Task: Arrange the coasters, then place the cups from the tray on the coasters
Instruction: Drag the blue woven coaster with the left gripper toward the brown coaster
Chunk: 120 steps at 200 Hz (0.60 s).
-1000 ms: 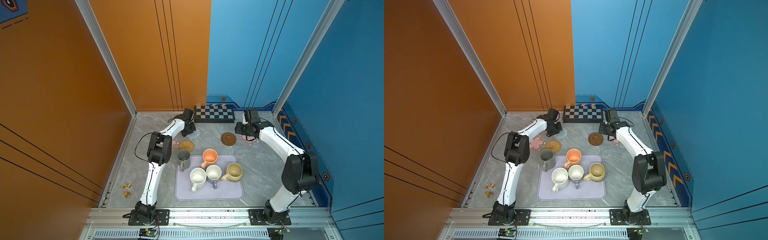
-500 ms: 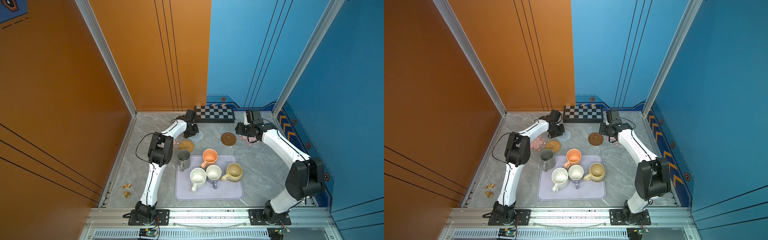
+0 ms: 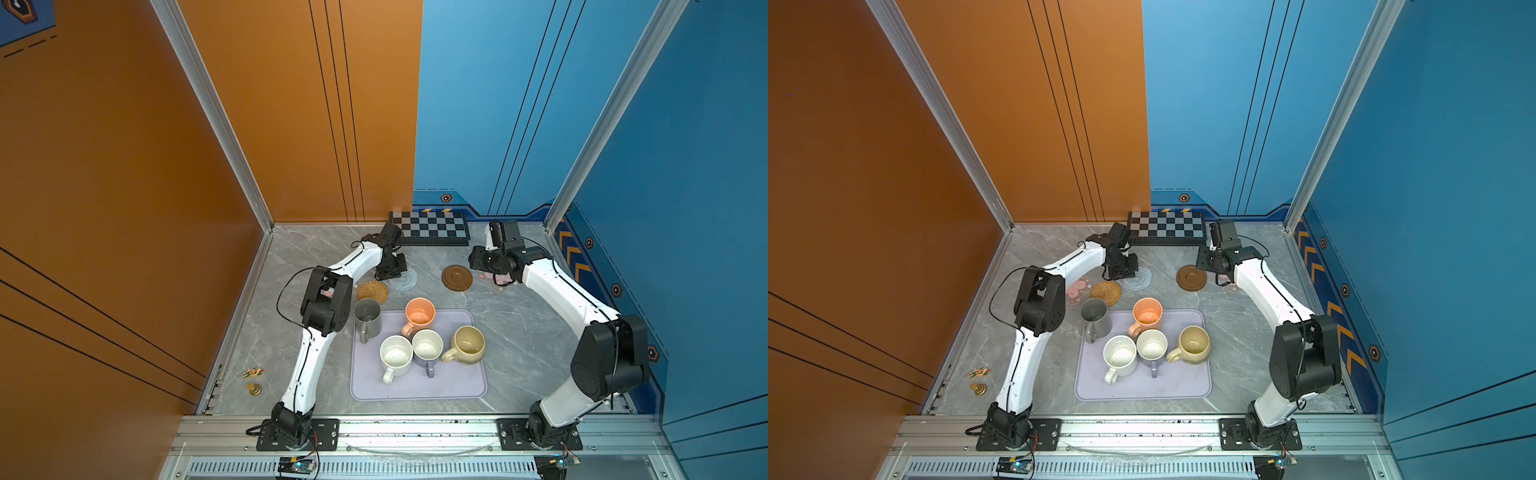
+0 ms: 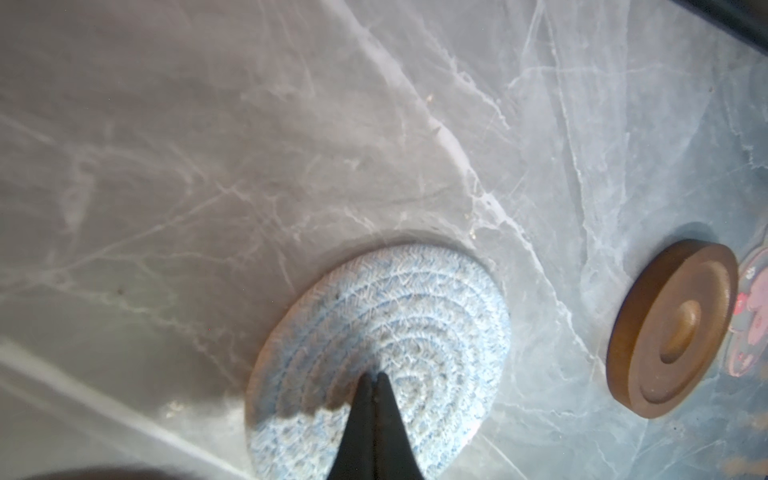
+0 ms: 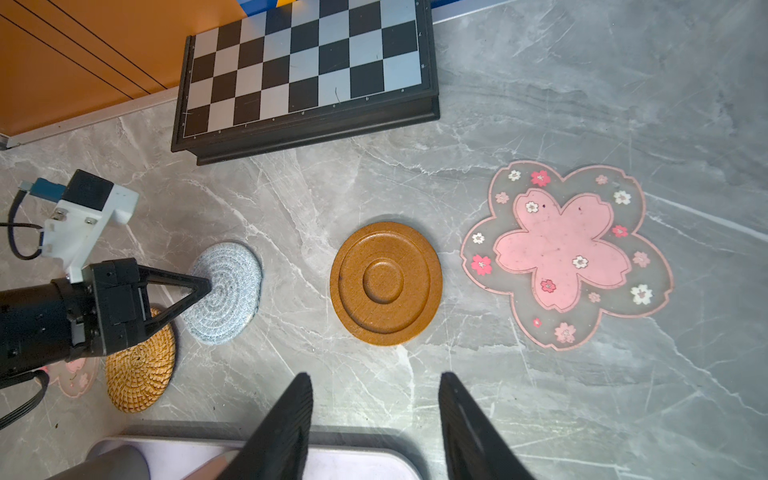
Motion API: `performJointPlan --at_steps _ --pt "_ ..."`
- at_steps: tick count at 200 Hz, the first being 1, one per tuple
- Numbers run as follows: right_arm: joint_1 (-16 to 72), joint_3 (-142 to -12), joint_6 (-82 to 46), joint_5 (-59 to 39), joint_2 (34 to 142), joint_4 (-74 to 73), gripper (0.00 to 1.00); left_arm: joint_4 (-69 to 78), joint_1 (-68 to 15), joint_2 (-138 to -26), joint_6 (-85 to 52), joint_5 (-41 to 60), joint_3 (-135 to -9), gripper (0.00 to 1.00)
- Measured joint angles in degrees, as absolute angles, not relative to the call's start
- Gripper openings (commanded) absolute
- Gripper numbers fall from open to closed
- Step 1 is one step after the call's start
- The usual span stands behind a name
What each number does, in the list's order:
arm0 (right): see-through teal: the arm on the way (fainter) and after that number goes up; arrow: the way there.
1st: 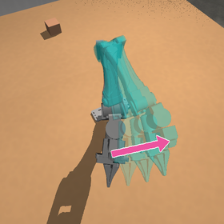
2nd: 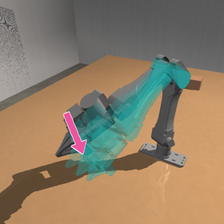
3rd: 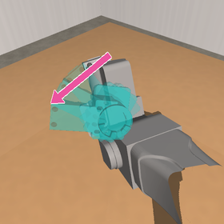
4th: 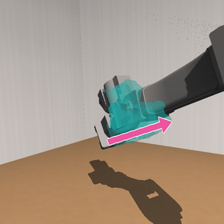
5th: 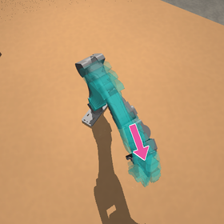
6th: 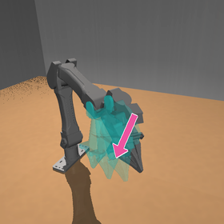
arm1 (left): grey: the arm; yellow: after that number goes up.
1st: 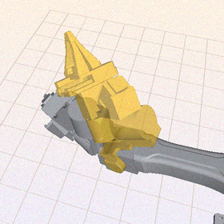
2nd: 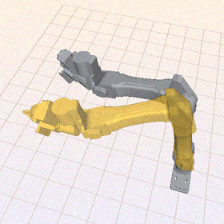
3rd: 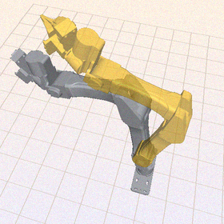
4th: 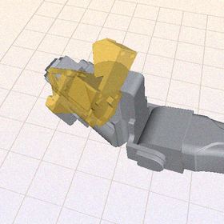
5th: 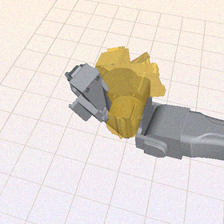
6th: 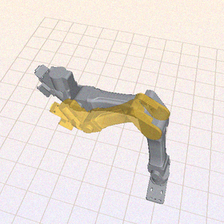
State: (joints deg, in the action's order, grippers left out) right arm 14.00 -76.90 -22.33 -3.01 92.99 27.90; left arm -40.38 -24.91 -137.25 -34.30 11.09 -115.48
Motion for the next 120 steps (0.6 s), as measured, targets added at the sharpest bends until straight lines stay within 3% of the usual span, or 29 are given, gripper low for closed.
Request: performJointPlan --at_steps 120 --pt "15.55 -76.9 -27.05 -7.84 96.62 24.43 0.52 -41.82 -27.83 -139.39 -35.11 13.89 -120.49 0.0"
